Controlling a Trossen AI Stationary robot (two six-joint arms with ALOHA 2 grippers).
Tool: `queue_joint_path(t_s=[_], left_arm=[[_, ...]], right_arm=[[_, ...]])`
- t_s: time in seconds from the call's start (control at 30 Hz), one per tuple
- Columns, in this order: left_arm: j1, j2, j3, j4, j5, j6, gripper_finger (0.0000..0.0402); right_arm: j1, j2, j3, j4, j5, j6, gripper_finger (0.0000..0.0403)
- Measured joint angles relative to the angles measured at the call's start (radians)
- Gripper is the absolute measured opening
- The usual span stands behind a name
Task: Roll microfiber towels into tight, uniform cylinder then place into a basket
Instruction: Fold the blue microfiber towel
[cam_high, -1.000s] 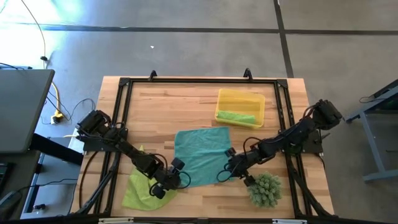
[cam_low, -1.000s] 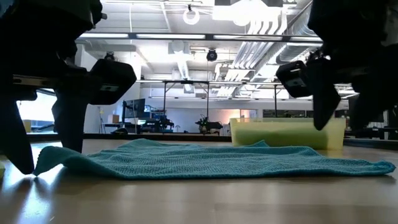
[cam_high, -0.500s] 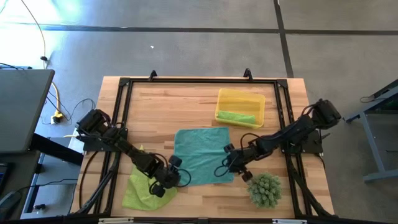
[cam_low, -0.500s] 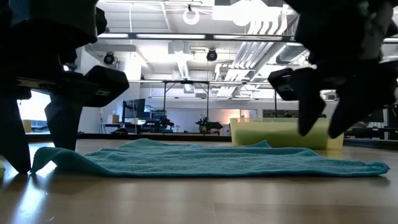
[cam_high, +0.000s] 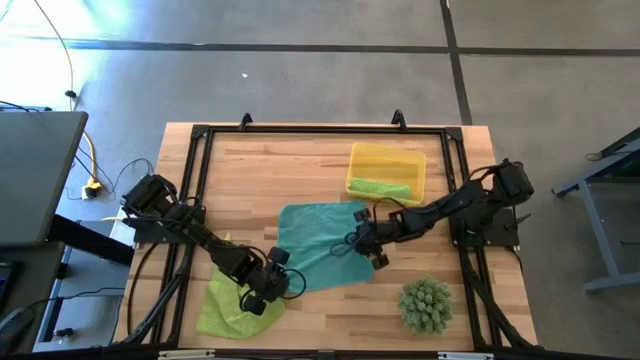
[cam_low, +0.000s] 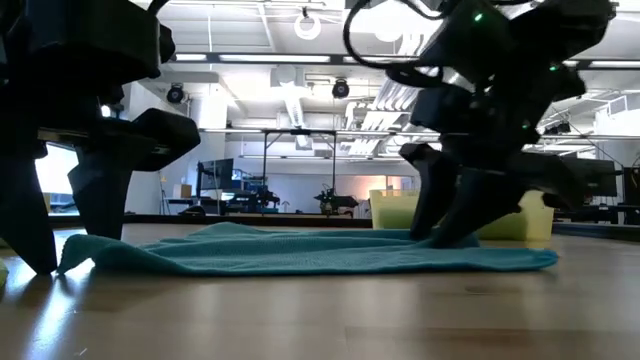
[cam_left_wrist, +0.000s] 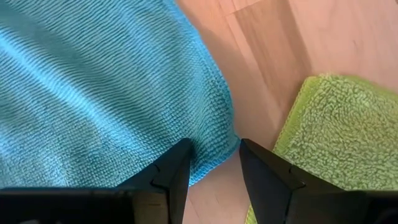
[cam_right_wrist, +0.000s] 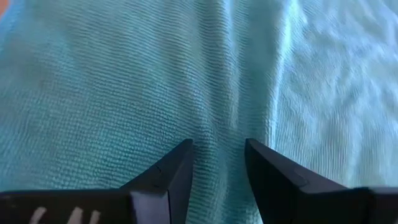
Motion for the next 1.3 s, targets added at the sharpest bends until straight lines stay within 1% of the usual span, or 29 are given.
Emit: queue_joint_path(t_s=[0.1, 0.13, 0.23, 0.33, 0.4, 0.47, 0.53, 0.63, 0.73, 1.0, 1.13, 1.23, 1.3], left_arm=[[0.000, 0.001, -0.002, 0.007, -0.001, -0.012, 0.0129], [0.000, 0.001, -0.002, 0.009, -0.001, -0.020, 0.0129], [0.000, 0.001, -0.002, 0.009, -0.013, -0.046, 0.0129], [0.000, 0.002, -0.002, 0.011, -0.017, -0.051, 0.0129], [0.000, 0.002, -0.002, 0.011, -0.019, -0.052, 0.0129], [0.000, 0.002, -0.003, 0.012, -0.019, -0.052, 0.0129], [0.000, 0.002, -0.003, 0.013, -0.019, -0.052, 0.0129], [0.000, 0.002, -0.003, 0.015, -0.020, -0.053, 0.0129], [0.000, 0.002, -0.003, 0.016, -0.020, -0.053, 0.0129], [0.000, 0.002, -0.003, 0.020, -0.022, -0.056, 0.0129], [0.000, 0.002, -0.003, 0.022, -0.022, -0.055, 0.0129], [0.000, 0.002, -0.003, 0.022, -0.022, -0.055, 0.0129], [0.000, 0.002, -0.003, 0.023, -0.022, -0.056, 0.0129]], right_arm=[[-0.034, 0.000, 0.001, -0.001, -0.007, 0.002, 0.0138], [-0.039, 0.000, 0.009, -0.020, -0.012, 0.026, 0.0138], [-0.033, -0.012, 0.073, -0.167, -0.041, 0.094, 0.0138], [-0.008, -0.021, 0.174, -0.350, -0.083, 0.137, 0.0138], [0.019, -0.022, 0.231, -0.441, -0.128, 0.148, 0.0138], [0.054, -0.022, 0.261, -0.489, -0.188, 0.130, 0.0138], [0.092, -0.022, 0.263, -0.495, -0.223, 0.099, 0.0138], [0.143, -0.015, 0.254, -0.499, -0.212, 0.050, 0.0138], [0.174, 0.003, 0.253, -0.480, -0.165, 0.063, 0.0138], [0.216, 0.091, 0.254, -0.461, -0.165, 0.092, 0.0138], [0.229, 0.097, 0.257, -0.456, -0.160, 0.105, 0.0137], [0.237, 0.097, 0.257, -0.456, -0.141, 0.112, 0.0125], [0.238, 0.097, 0.257, -0.456, -0.138, 0.113, 0.0108]])
